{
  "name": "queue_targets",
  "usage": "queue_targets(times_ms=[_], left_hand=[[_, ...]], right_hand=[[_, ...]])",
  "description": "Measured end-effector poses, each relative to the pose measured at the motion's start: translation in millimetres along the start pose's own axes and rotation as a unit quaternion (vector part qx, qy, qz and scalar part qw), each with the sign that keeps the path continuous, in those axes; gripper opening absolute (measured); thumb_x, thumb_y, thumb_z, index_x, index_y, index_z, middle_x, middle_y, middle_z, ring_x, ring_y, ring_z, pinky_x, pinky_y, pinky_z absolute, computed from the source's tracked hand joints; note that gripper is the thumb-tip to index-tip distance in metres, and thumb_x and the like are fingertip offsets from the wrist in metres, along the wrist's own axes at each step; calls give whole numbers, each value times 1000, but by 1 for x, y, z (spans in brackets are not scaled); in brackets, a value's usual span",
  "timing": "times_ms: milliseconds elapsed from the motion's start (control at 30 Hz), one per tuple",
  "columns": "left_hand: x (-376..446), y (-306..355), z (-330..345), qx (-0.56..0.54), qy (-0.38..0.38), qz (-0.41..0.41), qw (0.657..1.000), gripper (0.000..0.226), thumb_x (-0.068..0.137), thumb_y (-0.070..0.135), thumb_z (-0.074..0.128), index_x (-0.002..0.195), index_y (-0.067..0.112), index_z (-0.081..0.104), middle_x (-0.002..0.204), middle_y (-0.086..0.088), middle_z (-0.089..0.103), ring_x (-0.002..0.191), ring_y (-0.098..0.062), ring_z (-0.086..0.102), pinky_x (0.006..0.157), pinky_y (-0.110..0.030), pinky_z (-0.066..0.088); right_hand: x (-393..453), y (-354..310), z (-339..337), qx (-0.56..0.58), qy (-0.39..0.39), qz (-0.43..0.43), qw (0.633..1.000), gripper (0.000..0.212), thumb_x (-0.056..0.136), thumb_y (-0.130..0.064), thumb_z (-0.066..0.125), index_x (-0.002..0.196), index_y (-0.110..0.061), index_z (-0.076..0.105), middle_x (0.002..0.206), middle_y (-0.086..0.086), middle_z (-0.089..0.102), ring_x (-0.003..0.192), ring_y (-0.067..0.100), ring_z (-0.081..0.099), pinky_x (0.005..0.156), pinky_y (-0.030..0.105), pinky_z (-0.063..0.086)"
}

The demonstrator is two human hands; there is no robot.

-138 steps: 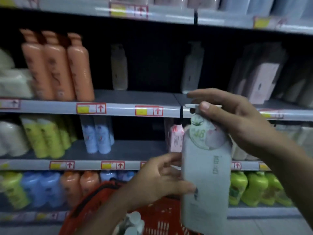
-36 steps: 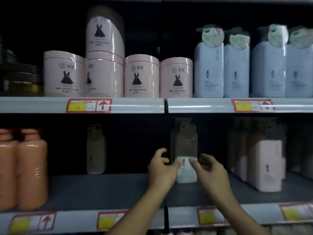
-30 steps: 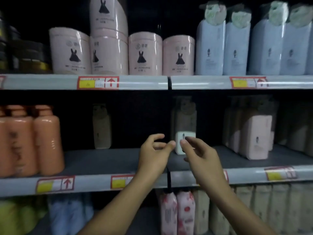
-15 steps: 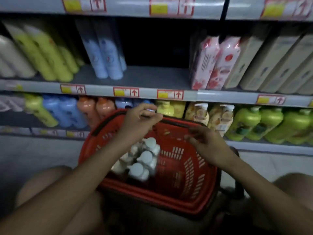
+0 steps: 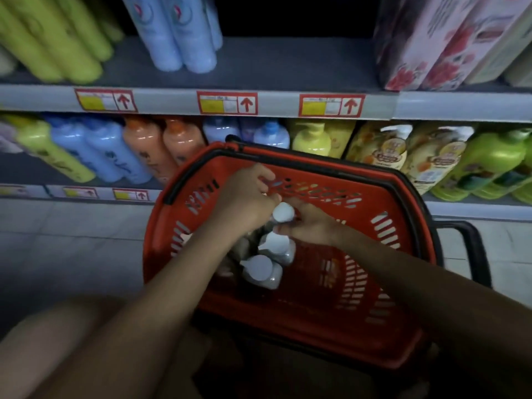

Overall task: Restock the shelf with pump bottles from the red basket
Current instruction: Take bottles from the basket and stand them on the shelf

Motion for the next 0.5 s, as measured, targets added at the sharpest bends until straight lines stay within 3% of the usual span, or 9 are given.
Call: queue_targets(times_ms=[67,200,367,433,500], left_hand=[[2,-5,-1,6,-1,2,1000,34,88,29,74,120,24,66,111,4,70,99,-14,65,85,-25,48],[4,-22,-5,8,-1,-6,1000,32,88,34,73,117,25,65,116,4,70,103,-16,67,93,-34,54],[6,-19,-6,-4,-5,9,1000,32,88,34,74,118,25,66,113,4,71,104,-15,66,95,-32,53],[7,-11,0,-28,-24,25,999,34,87,29,75,119,24,65,113,3,70,103,-15,66,95,-32,53],[7,2,8,-50,-47,56,996,40,85,26,78,122,23,65,114,3,67,101,-15,65,95,-33,54]], right_hand=[[10,-5,2,4,28,11,1000,65,58,-70,80,107,-29,67,103,-6,74,101,18,70,90,41,56],[17,-12,-6,-60,63,34,996,41,78,-47,79,105,-17,68,100,4,72,92,25,67,74,37,54],[-3,-1,-44,-78,134,38,987,41,87,-34,76,124,-16,71,123,11,73,115,31,69,89,28,53],[-18,-8,-63,-89,152,22,984,41,87,-38,75,123,-19,70,118,9,75,111,31,70,90,34,56],[-37,-27,-84,-111,173,-10,979,41,87,-42,74,119,-17,68,106,6,75,99,29,71,81,38,57]])
Point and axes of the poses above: each hand's wrist, its own x-axis towards the middle knuckle, its own z-axis out of the palm, y = z × x, the point moved 9 cm from there along x, towards the middle knuckle
